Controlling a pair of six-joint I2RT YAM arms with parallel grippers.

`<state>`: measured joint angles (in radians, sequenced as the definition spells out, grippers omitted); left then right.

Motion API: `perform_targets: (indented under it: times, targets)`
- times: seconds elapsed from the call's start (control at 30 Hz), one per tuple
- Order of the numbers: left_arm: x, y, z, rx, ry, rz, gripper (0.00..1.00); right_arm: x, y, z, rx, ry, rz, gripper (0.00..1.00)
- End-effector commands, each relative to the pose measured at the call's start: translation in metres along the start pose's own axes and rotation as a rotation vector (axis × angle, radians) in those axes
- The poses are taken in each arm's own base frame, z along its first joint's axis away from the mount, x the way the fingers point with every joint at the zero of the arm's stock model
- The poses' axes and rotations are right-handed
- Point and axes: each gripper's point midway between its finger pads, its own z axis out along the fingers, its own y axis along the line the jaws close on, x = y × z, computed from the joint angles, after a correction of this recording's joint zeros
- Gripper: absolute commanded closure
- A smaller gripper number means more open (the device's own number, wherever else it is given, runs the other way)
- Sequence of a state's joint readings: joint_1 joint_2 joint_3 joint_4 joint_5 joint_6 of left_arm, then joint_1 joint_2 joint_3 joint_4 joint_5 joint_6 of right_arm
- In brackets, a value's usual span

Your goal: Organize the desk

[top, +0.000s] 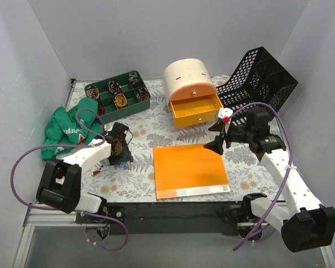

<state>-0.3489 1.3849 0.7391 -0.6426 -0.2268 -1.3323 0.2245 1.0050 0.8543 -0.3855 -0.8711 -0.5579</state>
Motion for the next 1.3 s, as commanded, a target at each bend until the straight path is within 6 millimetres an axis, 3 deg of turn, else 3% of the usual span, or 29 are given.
perform_targets:
  times: [0.0,0.4,0.53,0.57,0.73,0.87,1.07,1.27]
  targets:
    - [-0.004,-0.004,0.004,0.038,0.016,0.025,0.53,0.000,0.001,-0.001,-0.011,-0.010,-0.007,0.16]
    - [0.001,-0.022,0.017,0.118,0.102,0.048,0.56,0.000,-0.002,-0.003,0.001,-0.012,-0.005,0.16]
    - [0.003,-0.023,0.016,0.127,0.106,0.032,0.62,0.000,-0.002,-0.003,0.001,-0.011,-0.003,0.16]
    - [0.003,-0.022,0.014,0.128,0.104,0.030,0.69,0.000,-0.003,-0.004,0.003,-0.013,-0.003,0.16]
    - [0.006,-0.020,0.011,0.134,0.104,0.027,0.82,-0.002,-0.003,-0.005,0.007,-0.016,-0.009,0.16]
    - [-0.002,-0.021,0.003,0.143,0.068,0.022,0.91,-0.001,-0.003,-0.005,0.009,-0.014,-0.006,0.16]
    - [-0.041,-0.043,-0.044,0.275,-0.077,0.033,0.97,-0.002,-0.005,-0.006,0.015,-0.018,-0.007,0.16]
    - [-0.075,-0.101,-0.116,0.591,-0.205,0.150,0.98,-0.001,-0.009,-0.009,0.036,-0.015,-0.008,0.16]
